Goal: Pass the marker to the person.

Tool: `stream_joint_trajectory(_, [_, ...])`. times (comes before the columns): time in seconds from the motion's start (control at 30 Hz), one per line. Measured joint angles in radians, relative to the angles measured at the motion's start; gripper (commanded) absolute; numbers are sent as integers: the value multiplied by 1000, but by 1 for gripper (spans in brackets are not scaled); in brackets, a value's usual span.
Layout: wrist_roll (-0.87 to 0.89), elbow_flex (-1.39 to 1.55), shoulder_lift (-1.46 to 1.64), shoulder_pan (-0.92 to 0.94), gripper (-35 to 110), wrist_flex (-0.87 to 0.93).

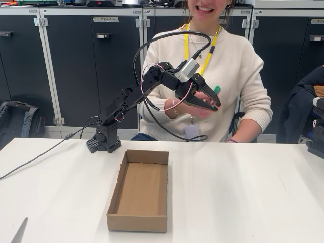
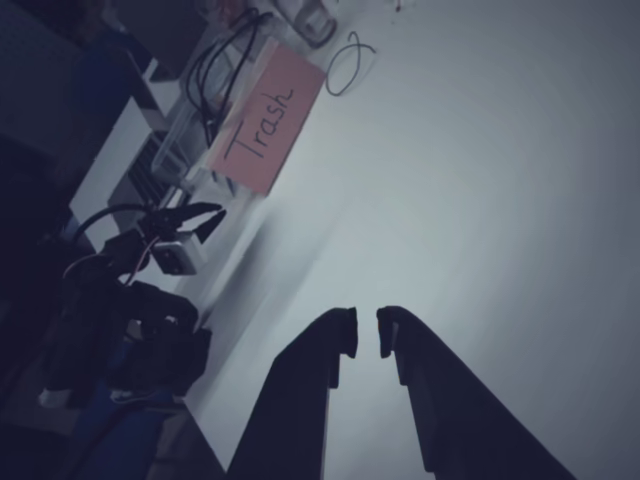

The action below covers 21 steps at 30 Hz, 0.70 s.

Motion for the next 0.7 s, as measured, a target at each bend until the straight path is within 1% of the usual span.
stream_joint_trajectory(0.13, [-5, 135, 121, 100, 6, -14])
stream_joint_trajectory(0.27, [-21, 380, 272, 284, 6, -94])
stream_joint_trajectory(0.47, [-40, 669, 341, 529, 6, -230])
stream_joint_trajectory(0.6, [-40, 838, 353, 614, 6, -311])
stream_joint_trajectory(0.7, [-32, 954, 377, 635, 7, -370])
